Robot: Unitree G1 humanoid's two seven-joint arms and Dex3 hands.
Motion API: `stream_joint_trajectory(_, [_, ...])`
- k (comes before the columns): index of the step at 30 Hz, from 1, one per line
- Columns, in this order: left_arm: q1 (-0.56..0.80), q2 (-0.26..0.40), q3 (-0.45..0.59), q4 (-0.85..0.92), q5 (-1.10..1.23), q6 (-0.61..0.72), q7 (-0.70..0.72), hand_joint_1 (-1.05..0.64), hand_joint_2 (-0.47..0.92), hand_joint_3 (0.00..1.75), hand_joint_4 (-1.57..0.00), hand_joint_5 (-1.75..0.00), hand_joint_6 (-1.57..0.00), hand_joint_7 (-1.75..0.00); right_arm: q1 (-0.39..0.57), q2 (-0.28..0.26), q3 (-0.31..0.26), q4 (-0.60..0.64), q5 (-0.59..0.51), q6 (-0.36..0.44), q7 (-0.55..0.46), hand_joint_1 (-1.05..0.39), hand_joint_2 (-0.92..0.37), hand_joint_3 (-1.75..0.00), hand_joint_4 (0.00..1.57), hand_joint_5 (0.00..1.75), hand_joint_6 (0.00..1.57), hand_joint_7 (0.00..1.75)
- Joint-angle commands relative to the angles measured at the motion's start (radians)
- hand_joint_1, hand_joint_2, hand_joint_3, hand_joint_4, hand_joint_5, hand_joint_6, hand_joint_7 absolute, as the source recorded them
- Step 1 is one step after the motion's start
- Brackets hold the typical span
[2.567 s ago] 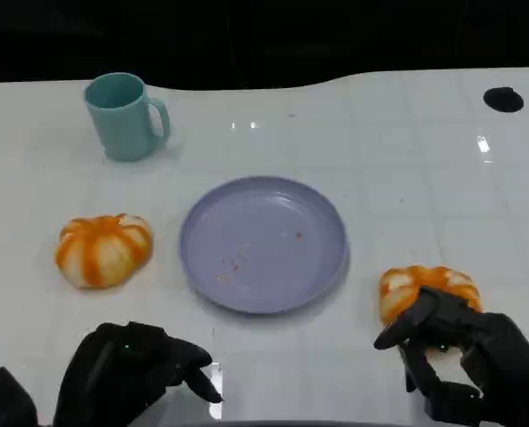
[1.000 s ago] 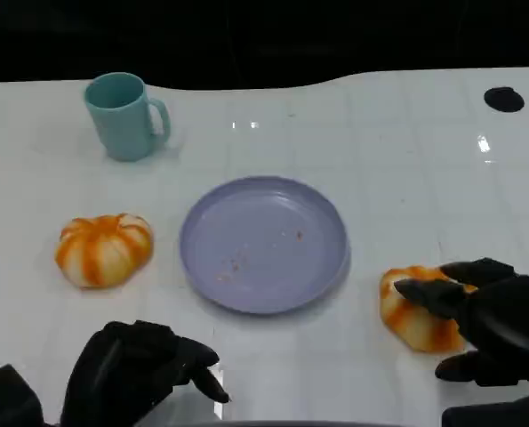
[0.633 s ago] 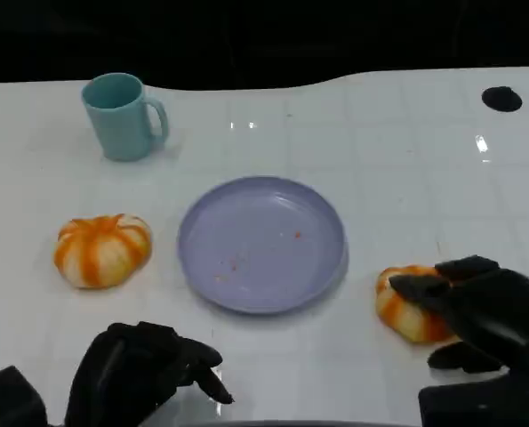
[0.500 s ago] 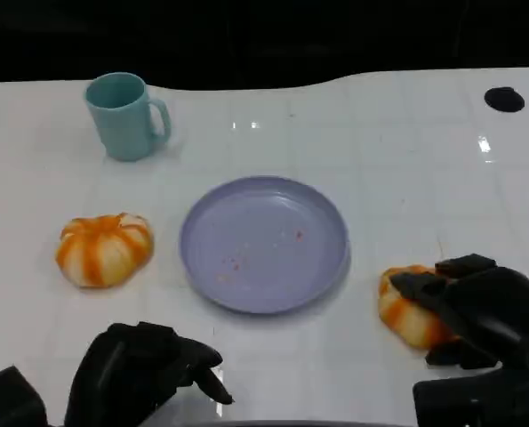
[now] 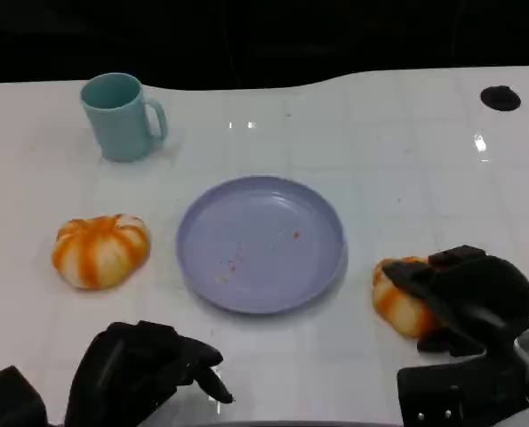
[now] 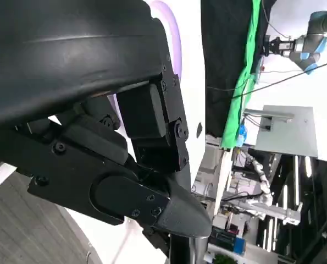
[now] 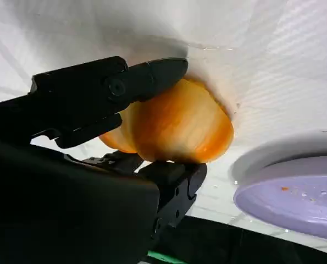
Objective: Grasp the bread from the table and place it into the plate.
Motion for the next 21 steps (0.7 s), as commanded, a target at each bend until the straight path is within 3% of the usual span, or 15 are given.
stream_joint_trajectory(1, [0.015, 0.007, -0.003, -0.018, 0.003, 0.000, 0.010, -0.98, 0.87, 0.00, -1.24, -0.87, -1.57, 0.00, -0.054, -0.010, 0.006, -0.018, 0.040, 0.056, 0.165, -0.44, -0.92, -0.10, 0.70, 0.32, 0.71, 0.14])
stream_joint_trajectory(3, [0.016, 0.007, -0.004, -0.018, 0.004, -0.006, 0.008, -0.97, 0.87, 0.00, -1.24, -0.87, -1.57, 0.00, -0.078, -0.015, 0.009, -0.035, 0.063, 0.079, 0.268, -0.41, -0.92, -0.12, 0.83, 0.46, 0.87, 0.16])
stream_joint_trajectory(5, [0.019, 0.006, -0.005, -0.019, 0.005, -0.009, 0.009, -0.97, 0.88, 0.00, -1.24, -0.87, -1.57, 0.00, -0.103, -0.023, 0.018, -0.035, 0.073, 0.079, 0.321, -0.39, -0.92, -0.12, 0.84, 0.61, 0.95, 0.14])
stream_joint_trajectory(7, [0.020, 0.006, -0.006, -0.021, 0.003, -0.006, 0.010, -0.98, 0.87, 0.00, -1.25, -0.87, -1.57, 0.00, -0.128, -0.017, 0.024, -0.003, 0.076, 0.072, 0.323, -0.36, -0.92, -0.08, 0.73, 1.10, 1.06, 0.14])
stream_joint_trajectory(8, [0.021, 0.005, -0.006, -0.023, 0.002, -0.004, 0.010, -0.98, 0.87, 0.00, -1.25, -0.87, -1.57, 0.00, -0.144, -0.009, 0.030, 0.026, 0.074, 0.071, 0.315, -0.35, -0.92, -0.07, 0.70, 1.21, 1.08, 0.15])
stream_joint_trajectory(12, [0.024, 0.003, -0.008, -0.023, 0.006, -0.012, 0.011, -0.98, 0.88, 0.00, -1.25, -0.87, -1.57, 0.00, -0.201, 0.013, 0.059, 0.142, 0.071, 0.049, 0.267, -0.29, -0.92, -0.12, 0.78, 1.05, 1.08, 0.10])
stream_joint_trajectory(15, [0.027, 0.001, -0.011, -0.031, 0.008, -0.007, 0.017, -0.98, 0.88, 0.00, -1.25, -0.87, -1.57, 0.00, -0.232, 0.024, 0.091, 0.245, 0.048, 0.001, 0.146, -0.28, -0.92, -0.17, 0.87, 0.98, 1.11, 0.07])
stream_joint_trajectory(17, [0.029, 0.001, -0.012, -0.032, 0.006, -0.006, 0.017, -0.98, 0.88, 0.00, -1.25, -0.87, -1.57, 0.00, -0.246, 0.030, 0.108, 0.311, 0.041, -0.038, 0.043, -0.27, -0.92, -0.21, 0.87, 1.18, 1.18, 0.11])
stream_joint_trajectory(18, [0.029, 0.002, -0.012, -0.032, 0.005, -0.007, 0.016, -0.98, 0.88, 0.00, -1.25, -0.87, -1.57, 0.00, -0.252, 0.033, 0.113, 0.337, 0.041, -0.054, 0.002, -0.26, -0.92, -0.20, 0.83, 1.41, 1.16, 0.35])
stream_joint_trajectory(19, [0.029, 0.002, -0.013, -0.032, 0.007, -0.010, 0.018, -0.98, 0.88, 0.00, -1.25, -0.87, -1.56, 0.00, -0.258, 0.037, 0.117, 0.367, 0.041, -0.069, -0.049, -0.25, -0.92, -0.20, 0.79, 1.58, 0.97, 0.85])
stream_joint_trajectory(20, [0.030, 0.002, -0.014, -0.033, 0.009, -0.011, 0.020, -0.98, 0.88, 0.00, -1.24, -0.87, -1.56, 0.00, -0.263, 0.042, 0.120, 0.397, 0.040, -0.085, -0.106, -0.25, -0.92, -0.20, 0.79, 1.66, 0.87, 1.15])
stream_joint_trajectory(21, [0.031, 0.003, -0.015, -0.033, 0.011, -0.013, 0.021, -0.98, 0.88, 0.00, -1.24, -0.87, -1.56, 0.00, -0.268, 0.045, 0.123, 0.423, 0.041, -0.100, -0.155, -0.24, -0.92, -0.19, 0.81, 1.70, 0.81, 1.34])
